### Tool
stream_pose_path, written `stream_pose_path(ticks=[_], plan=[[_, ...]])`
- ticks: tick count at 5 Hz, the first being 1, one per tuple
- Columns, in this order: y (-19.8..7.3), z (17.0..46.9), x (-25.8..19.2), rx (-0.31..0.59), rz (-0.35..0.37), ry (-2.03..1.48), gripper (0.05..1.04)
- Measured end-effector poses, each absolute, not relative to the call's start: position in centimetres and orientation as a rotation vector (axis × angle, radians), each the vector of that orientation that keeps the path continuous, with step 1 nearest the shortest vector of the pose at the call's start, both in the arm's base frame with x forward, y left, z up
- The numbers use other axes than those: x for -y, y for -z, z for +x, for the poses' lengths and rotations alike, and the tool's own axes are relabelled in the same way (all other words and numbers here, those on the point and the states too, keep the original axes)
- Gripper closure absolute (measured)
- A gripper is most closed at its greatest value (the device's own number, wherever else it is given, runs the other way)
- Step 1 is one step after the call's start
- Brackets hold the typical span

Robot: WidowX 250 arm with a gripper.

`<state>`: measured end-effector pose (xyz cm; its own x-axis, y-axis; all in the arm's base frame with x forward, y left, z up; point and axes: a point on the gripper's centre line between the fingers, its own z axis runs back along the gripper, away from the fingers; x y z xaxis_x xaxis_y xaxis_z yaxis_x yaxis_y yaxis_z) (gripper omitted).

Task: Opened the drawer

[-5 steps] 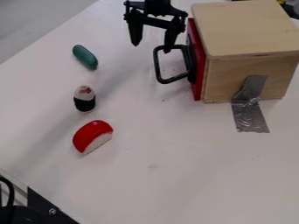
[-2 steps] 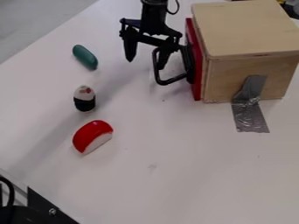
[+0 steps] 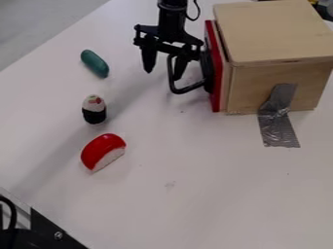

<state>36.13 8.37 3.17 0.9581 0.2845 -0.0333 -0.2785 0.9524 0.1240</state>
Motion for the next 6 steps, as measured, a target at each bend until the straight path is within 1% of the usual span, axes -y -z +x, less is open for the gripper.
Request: stream_pose_path(ticks=[1, 2, 3, 4, 6], plan=[[-2.6, 36.0, -8.5, -0.066, 0.114, -0.298, 0.3], [-2.5, 35.9, -8.4, -0.069, 0.105, -0.312, 0.602], [-2.5, 36.0, -8.6, -0.064, 0.097, -0.336, 0.83], [-2.5, 35.7, -9.2, -0.073, 0.087, -0.368, 0.89], [-2.3, 36.2, -10.4, -0.067, 0.082, -0.403, 0.928]])
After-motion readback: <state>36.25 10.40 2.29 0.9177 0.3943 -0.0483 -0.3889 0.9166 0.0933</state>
